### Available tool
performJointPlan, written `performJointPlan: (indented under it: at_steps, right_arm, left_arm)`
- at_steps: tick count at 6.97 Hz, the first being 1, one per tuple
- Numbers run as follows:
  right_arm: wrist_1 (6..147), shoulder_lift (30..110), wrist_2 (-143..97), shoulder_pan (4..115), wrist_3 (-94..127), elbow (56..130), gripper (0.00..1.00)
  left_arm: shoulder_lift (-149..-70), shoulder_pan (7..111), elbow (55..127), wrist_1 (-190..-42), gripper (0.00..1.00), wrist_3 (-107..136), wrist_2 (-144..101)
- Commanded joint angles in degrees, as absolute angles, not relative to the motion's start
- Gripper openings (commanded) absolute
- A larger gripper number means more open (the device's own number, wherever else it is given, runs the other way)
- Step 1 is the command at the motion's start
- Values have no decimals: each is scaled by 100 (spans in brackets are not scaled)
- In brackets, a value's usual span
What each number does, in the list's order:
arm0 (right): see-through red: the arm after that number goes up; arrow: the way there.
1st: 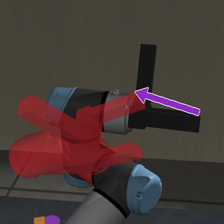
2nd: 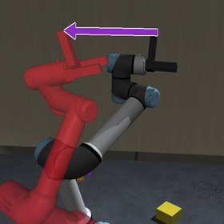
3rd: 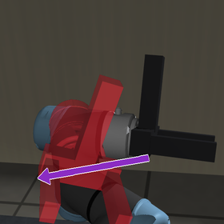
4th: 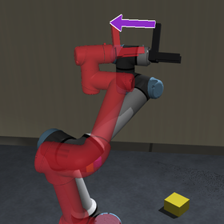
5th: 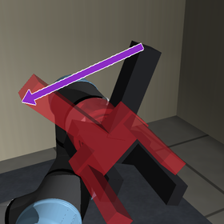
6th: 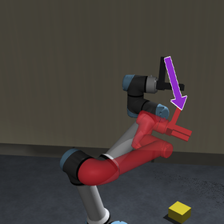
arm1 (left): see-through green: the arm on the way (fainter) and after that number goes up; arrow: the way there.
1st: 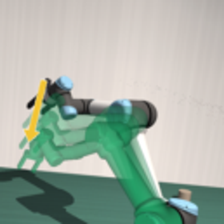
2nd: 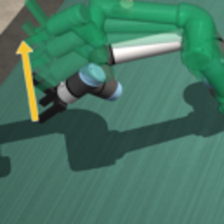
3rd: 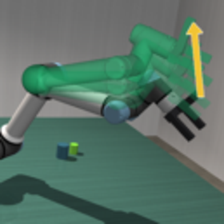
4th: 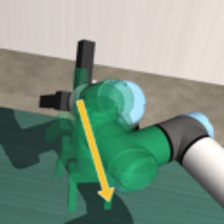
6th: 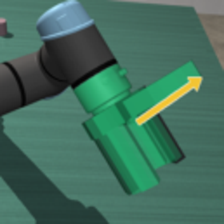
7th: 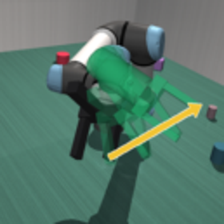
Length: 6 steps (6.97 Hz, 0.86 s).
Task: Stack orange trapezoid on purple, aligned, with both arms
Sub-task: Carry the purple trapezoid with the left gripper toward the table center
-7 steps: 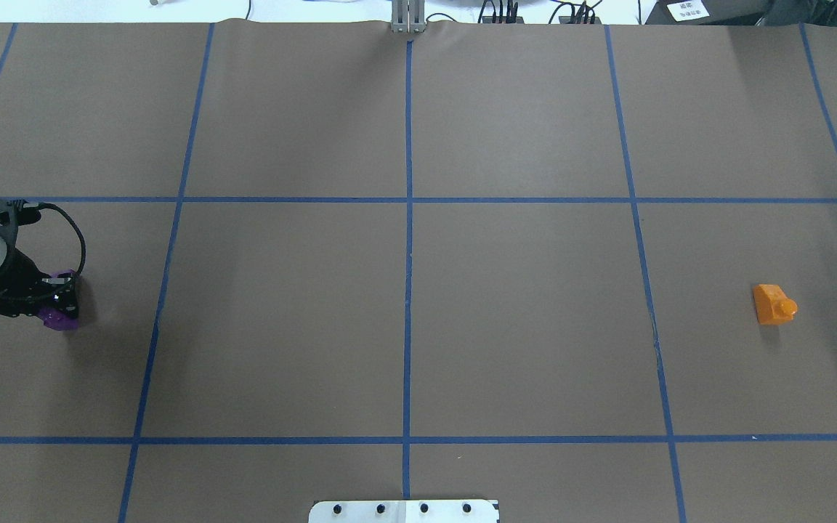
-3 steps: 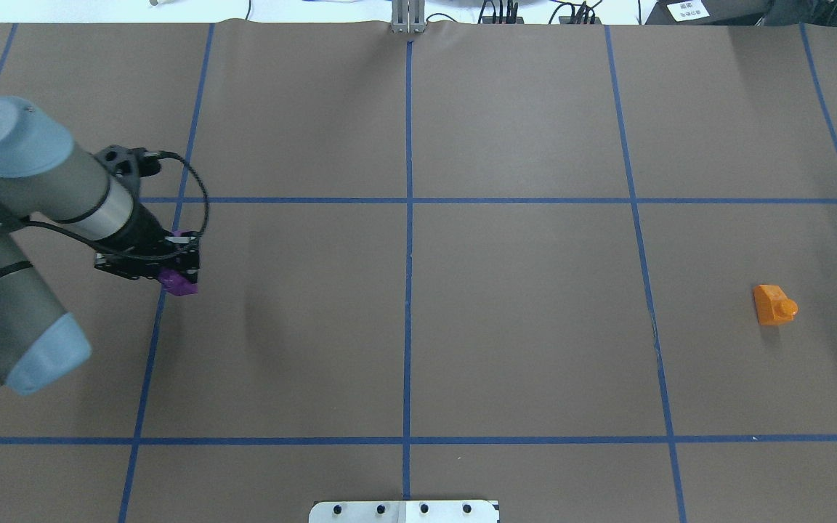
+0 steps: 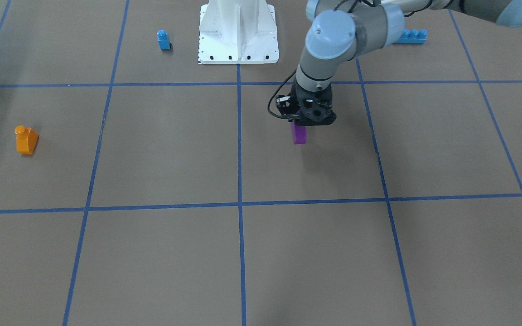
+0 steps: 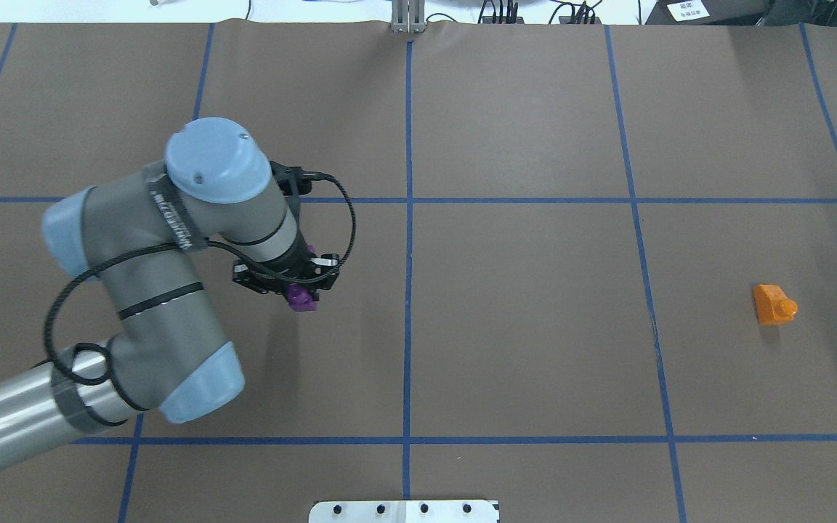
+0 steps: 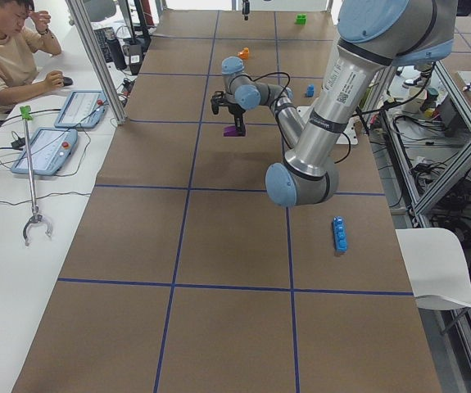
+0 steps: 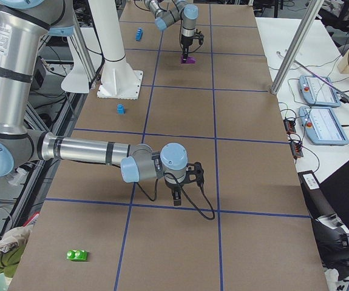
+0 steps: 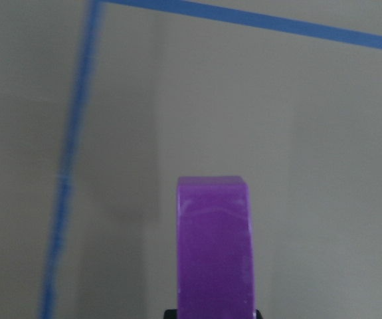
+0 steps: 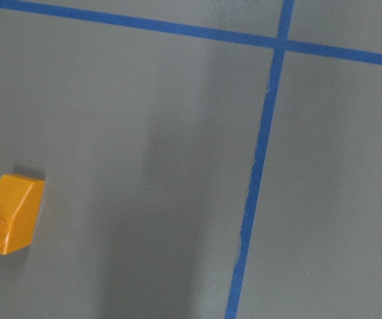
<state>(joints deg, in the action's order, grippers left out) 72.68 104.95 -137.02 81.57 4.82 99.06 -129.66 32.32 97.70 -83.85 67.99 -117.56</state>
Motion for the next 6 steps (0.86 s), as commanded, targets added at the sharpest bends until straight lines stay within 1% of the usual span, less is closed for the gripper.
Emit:
performJointPlan:
  at_steps: [1, 2, 4, 6]
  right_arm:
    - [7269, 10494, -13702, 8156, 492, 9897, 100]
    - [7269, 10494, -13711, 8156, 492, 9896, 100]
    - [7269, 10494, -13755, 8156, 492, 9896, 100]
    - [7269, 10494, -13781, 8156, 492, 9905, 100]
  left_arm:
    - [-14576, 3015, 7988, -8332, 0, 6768, -11681]
    - [-14703, 2788, 7667, -8402, 0, 6776, -11263]
    - [-14783, 2725, 7341, -8681, 0, 6671, -11048]
    - [-14783, 2733, 7207, -8824, 0, 6724, -11057]
